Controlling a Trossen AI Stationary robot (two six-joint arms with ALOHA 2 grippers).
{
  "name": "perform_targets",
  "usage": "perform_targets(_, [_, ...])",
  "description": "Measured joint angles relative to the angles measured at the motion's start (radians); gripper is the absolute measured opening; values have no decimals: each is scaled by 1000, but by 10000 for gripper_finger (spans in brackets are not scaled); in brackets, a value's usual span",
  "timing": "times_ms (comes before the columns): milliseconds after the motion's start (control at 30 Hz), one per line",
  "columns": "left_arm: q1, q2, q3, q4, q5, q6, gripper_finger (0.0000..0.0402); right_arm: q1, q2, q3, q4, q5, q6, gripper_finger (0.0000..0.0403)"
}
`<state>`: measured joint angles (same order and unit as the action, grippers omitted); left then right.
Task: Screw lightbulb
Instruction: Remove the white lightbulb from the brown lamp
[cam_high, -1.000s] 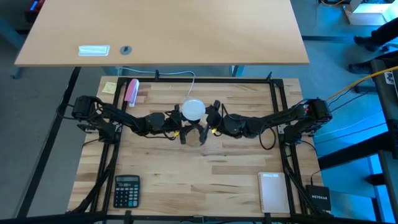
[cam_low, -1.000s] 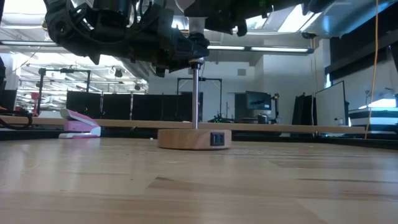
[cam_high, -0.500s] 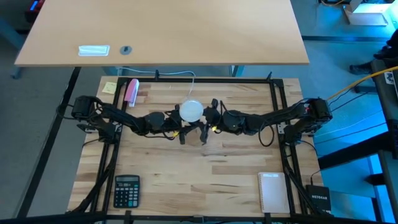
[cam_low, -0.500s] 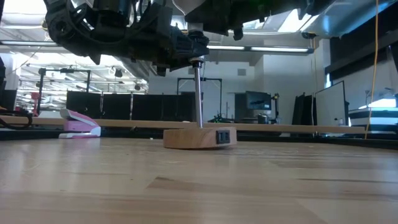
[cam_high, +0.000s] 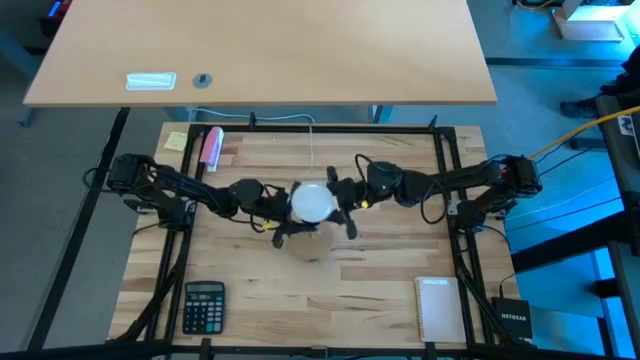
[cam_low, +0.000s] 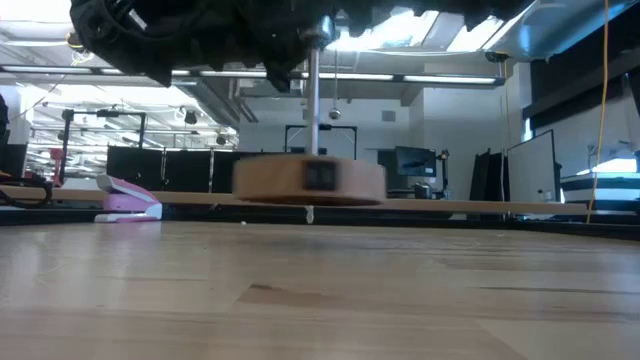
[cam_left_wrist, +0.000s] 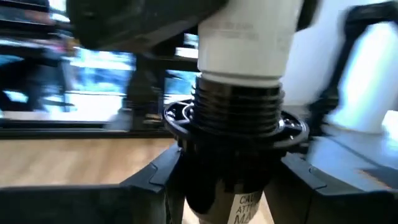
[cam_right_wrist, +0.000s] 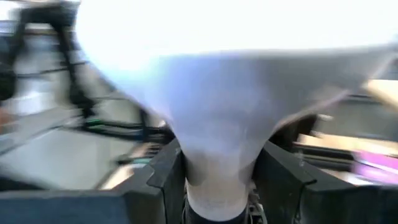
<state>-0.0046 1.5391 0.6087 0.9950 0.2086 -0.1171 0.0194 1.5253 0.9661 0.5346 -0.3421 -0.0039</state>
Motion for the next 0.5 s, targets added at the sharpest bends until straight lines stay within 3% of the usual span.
perform_targets(100, [0,0,14,-10,74,-36,154,-28,0,0,1,-154,20,156])
perform_targets(267, [1,0,26,-24,84,-39,153,-46,1,0,16,-223,23,156])
perform_targets(400, [2,-2,26,-23,84,-33,153,-44,1,-1,18,-167,-9,163])
perform_targets(500, [4,-3,26,-14,54,-36,153,-43,1,-3,3,-73,3,216])
